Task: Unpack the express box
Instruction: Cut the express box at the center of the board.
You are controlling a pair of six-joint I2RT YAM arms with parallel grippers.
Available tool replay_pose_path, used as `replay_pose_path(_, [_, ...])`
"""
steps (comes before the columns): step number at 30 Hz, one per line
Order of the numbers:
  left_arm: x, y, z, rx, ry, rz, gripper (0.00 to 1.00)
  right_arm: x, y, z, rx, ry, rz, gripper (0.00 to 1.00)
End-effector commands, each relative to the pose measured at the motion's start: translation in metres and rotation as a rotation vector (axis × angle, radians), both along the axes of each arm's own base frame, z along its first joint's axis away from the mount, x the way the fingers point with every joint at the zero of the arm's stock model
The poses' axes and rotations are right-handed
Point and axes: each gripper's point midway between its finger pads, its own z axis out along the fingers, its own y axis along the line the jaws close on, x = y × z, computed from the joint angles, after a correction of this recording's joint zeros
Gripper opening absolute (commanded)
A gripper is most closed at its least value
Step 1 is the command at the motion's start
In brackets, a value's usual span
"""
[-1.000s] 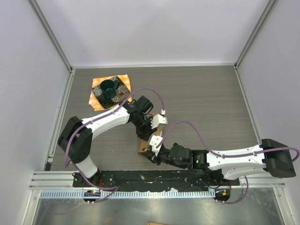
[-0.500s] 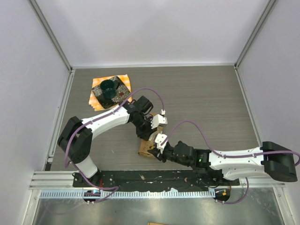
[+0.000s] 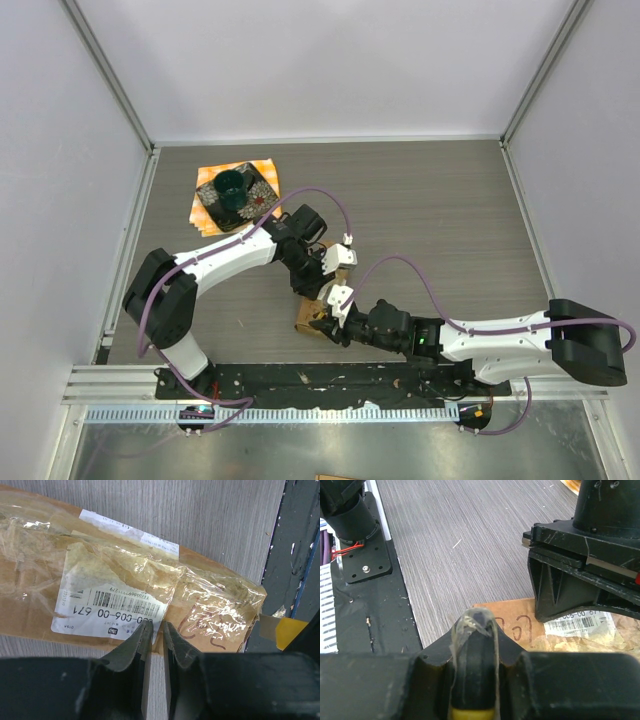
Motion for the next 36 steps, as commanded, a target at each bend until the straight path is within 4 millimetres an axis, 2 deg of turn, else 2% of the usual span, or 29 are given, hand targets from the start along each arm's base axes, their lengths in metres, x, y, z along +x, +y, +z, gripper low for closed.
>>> replay_pose_path(1, [-0.004, 0.039, -0.04, 0.196, 0.015, 0.008, 0.2, -0.005, 0.009, 0.018, 0.075, 0.019, 0.027, 0.01])
replay_pose_path(5, [-0.003, 0.038, -0.039, 0.194, 0.011, 0.013, 0.2, -0.006, 0.007, 0.017, 0.072, 0.028, 0.029, 0.01])
replay_pose_path(15, [-0.004, 0.038, -0.039, 0.194, 0.008, 0.009, 0.19, -0.004, -0.002, -0.002, 0.013, 0.015, 0.013, 0.01])
replay_pose_path(22, [-0.007, 0.039, -0.041, 0.191, 0.016, 0.007, 0.19, 0.0, -0.011, -0.006, -0.028, -0.038, 0.008, 0.01])
replay_pose_path(26, [-0.008, 0.04, -0.042, 0.192, 0.021, 0.005, 0.18, -0.001, -0.011, 0.015, 0.017, -0.051, 0.012, 0.01])
replay_pose_path(29, [-0.009, 0.039, -0.043, 0.194, 0.024, 0.001, 0.18, -0.005, -0.003, 0.031, 0.043, -0.06, 0.052, 0.01])
replay_pose_path(32, [-0.009, 0.038, -0.042, 0.191, 0.021, 0.0, 0.18, -0.008, 0.003, 0.038, 0.059, -0.067, 0.079, 0.01])
replay_pose_path(36, [-0.009, 0.038, -0.042, 0.191, 0.021, -0.004, 0.18, -0.01, 0.008, 0.032, 0.056, -0.055, 0.097, 0.01])
